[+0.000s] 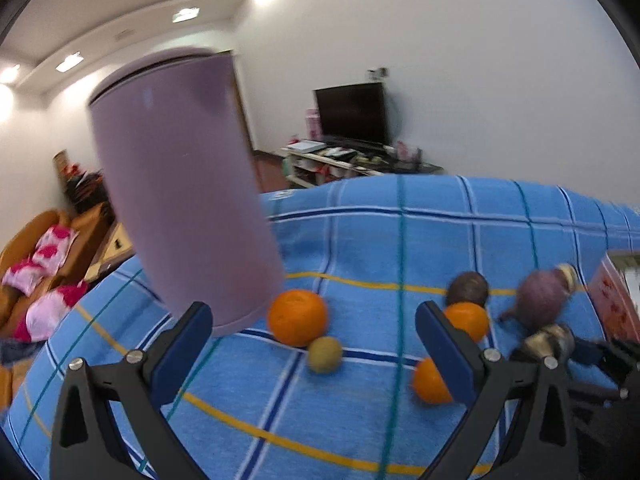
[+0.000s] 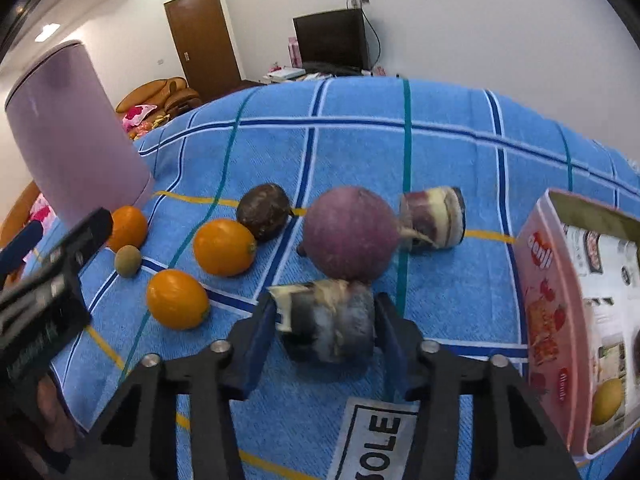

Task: Organize fruits
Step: 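Grasp the dark cylindrical root piece with the right tool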

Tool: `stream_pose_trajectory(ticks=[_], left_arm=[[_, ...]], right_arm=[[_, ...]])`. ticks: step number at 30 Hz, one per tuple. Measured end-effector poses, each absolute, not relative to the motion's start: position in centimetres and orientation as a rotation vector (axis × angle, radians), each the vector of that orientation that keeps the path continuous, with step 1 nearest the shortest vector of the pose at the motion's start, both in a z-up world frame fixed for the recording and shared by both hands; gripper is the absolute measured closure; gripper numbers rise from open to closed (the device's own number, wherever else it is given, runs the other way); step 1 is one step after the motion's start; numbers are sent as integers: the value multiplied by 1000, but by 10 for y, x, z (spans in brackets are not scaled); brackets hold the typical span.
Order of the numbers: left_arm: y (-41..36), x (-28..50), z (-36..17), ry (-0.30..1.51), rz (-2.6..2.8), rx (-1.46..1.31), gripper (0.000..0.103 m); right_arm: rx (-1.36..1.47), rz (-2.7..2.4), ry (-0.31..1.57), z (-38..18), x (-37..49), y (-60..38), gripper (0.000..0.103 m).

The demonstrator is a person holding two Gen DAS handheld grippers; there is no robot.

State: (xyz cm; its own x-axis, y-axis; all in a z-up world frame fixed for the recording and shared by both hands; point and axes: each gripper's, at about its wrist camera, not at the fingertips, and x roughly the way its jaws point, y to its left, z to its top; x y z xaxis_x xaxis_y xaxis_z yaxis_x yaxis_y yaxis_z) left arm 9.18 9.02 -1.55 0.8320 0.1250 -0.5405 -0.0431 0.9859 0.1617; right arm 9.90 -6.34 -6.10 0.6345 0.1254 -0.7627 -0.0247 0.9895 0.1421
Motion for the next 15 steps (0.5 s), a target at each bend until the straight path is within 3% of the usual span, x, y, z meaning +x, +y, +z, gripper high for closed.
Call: stream_pose_trajectory(ticks=[15], left_arm=[[61, 84, -20, 667, -215, 125, 3]], right_arm=[[200, 106, 729, -40, 24, -102, 59]])
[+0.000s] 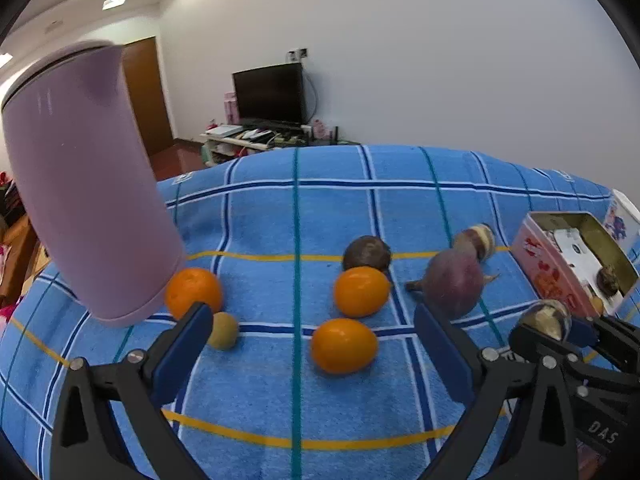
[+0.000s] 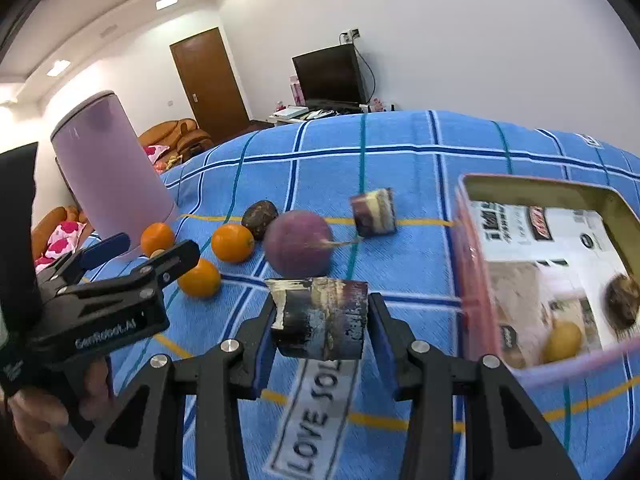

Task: Organize fruits
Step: 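Grasp the dark cylindrical root piece with the right tool, then grasp a mandarin orange with the left tool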

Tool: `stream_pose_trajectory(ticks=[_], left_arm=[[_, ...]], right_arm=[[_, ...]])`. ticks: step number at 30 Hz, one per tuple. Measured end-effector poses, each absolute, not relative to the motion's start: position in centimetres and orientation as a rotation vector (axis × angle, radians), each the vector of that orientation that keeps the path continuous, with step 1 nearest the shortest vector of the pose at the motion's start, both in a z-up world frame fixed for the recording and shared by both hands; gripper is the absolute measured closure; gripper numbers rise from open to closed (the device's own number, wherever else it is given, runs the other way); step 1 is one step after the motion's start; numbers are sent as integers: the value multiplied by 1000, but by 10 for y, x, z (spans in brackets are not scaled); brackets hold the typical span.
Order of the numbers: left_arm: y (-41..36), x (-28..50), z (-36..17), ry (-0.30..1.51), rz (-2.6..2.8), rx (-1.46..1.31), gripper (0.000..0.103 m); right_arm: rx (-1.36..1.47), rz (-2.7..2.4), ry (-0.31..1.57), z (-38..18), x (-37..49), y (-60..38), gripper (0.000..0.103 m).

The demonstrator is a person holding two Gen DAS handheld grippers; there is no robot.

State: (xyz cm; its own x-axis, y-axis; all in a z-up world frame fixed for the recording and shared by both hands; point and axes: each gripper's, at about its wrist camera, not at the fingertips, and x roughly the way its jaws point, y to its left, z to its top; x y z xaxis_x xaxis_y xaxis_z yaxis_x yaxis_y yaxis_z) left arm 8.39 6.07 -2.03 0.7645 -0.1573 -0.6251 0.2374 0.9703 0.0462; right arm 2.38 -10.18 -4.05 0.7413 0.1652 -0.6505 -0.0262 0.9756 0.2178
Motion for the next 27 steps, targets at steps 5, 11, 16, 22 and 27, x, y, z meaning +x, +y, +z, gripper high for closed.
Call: stream_pose_trajectory(ticks=[5, 11, 16, 22, 27], left_arm=[[52, 94, -35, 731, -201, 151, 21], [50, 110, -47, 832, -218, 107, 28], [45, 115, -53, 877, -242, 113, 58], [69, 96, -34, 747, -177, 4, 58], [69, 69, -12, 527, -93, 16, 58]], right_arm=[[214, 129, 738, -41, 20, -100, 59], [213, 133, 739, -42, 18, -100, 58], [214, 127, 739, -41, 19, -101, 58], [216, 135, 687, -37, 13, -103, 59], [161, 115, 534, -18, -2, -103, 58]])
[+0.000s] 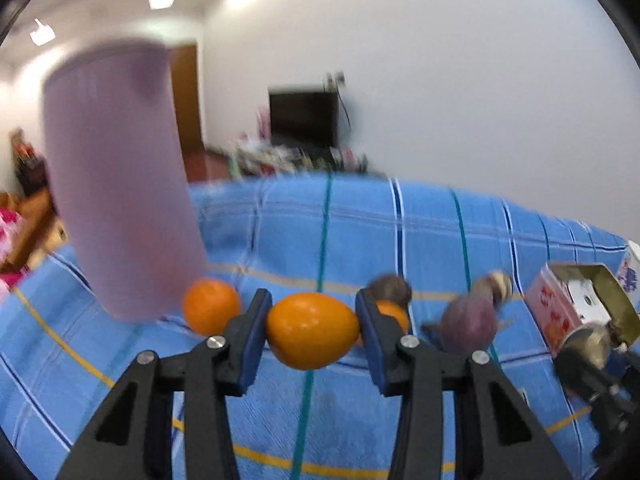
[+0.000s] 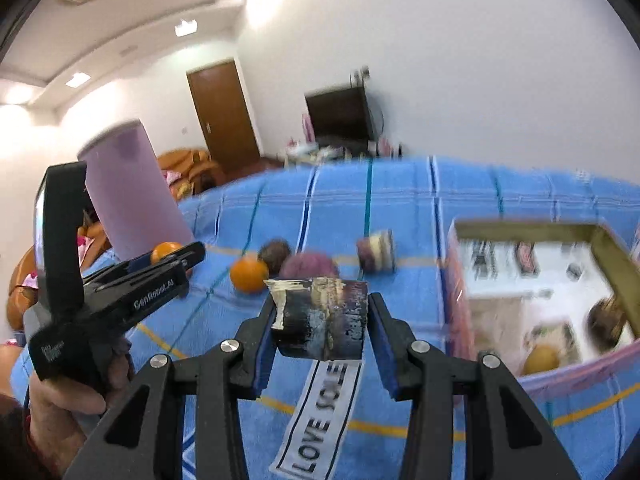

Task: Organize fruits
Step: 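Grasp a mandarin orange with the left tool, then carry the root piece with the right tool while the left tool carries the orange toward the tin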

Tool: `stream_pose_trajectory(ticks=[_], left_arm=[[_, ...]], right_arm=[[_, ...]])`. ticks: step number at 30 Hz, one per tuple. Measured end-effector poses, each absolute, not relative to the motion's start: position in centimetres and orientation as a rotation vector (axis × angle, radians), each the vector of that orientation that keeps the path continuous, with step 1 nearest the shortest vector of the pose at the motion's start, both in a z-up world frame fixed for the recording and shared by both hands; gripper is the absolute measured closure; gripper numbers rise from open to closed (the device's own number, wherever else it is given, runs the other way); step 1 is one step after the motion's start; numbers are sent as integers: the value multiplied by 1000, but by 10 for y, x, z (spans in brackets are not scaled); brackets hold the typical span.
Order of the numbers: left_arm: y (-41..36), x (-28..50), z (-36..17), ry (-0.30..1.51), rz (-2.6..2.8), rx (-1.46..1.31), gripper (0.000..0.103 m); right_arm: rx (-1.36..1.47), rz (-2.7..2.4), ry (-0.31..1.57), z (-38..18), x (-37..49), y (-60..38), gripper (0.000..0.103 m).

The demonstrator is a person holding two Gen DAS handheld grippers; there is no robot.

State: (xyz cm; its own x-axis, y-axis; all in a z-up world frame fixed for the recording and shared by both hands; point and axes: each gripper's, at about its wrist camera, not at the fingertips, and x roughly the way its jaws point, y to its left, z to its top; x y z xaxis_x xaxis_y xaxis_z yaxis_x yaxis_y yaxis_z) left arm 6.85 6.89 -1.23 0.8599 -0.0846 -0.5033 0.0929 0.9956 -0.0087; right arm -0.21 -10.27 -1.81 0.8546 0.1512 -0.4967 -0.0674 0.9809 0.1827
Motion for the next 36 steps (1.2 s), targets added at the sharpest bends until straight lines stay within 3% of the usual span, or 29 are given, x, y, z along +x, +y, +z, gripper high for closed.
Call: stream_pose_trajectory(ticks=[6, 36], left_arm=[[49, 51, -3, 436, -74, 101, 58], [37, 44, -4, 430, -47, 114, 58]], right_arm=[[54, 10, 405, -5, -15, -102, 58], [-2, -43, 413, -6, -14, -102, 58]])
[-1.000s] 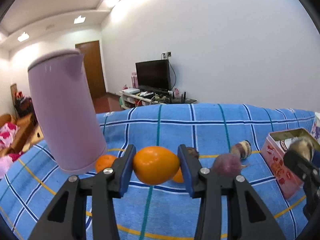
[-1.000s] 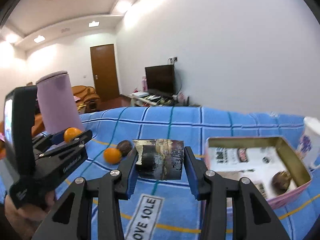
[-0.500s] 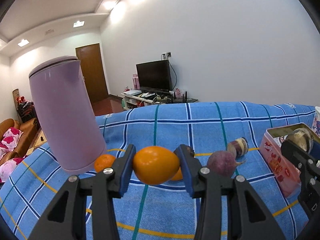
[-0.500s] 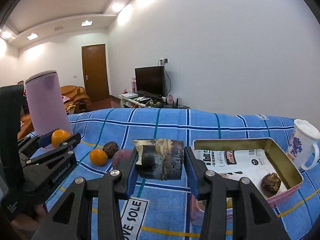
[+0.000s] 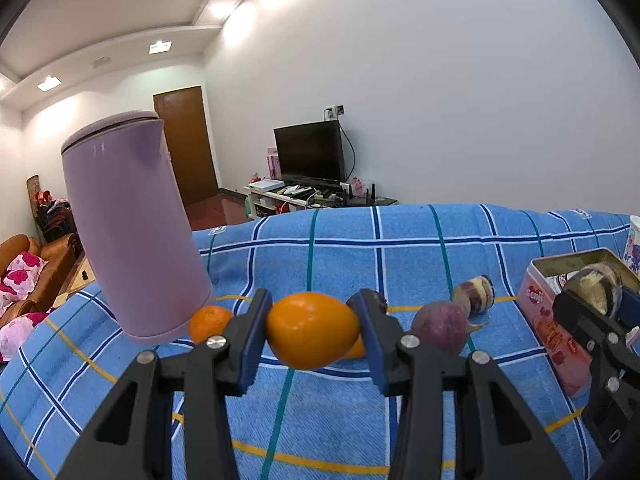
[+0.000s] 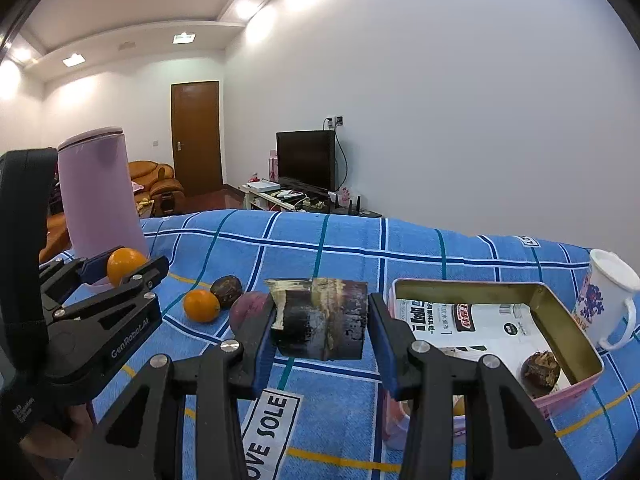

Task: Organize fruits
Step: 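Carry the root piece with the right tool while the left tool carries the orange toward the tin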

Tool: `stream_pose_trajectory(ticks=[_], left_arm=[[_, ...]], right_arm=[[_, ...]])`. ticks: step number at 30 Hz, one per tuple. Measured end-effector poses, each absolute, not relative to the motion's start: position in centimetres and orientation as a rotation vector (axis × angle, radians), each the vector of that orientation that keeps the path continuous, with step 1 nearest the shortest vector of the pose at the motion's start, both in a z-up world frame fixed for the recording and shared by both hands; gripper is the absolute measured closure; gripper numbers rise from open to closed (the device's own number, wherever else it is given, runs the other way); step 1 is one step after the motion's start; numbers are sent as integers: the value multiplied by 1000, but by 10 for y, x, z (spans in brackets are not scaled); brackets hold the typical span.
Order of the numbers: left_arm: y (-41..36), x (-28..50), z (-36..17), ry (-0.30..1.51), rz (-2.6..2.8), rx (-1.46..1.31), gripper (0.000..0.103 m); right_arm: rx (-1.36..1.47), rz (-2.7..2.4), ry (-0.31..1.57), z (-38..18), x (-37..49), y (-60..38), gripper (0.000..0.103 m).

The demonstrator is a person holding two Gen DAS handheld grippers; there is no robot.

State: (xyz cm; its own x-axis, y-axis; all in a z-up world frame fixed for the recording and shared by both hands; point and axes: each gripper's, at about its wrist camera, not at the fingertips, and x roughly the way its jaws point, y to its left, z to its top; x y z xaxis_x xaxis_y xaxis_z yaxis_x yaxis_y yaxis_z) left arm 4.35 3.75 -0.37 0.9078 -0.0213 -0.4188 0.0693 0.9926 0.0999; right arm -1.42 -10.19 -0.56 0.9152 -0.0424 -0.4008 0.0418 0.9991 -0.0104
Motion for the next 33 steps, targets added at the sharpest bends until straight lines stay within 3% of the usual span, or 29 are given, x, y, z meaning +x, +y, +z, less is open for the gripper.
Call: stream_pose_trajectory(ticks=[33], left_arm=[[20, 14, -3, 434, -34, 86, 58]], right_arm=[[-32, -57, 415, -5, -45, -131, 58]])
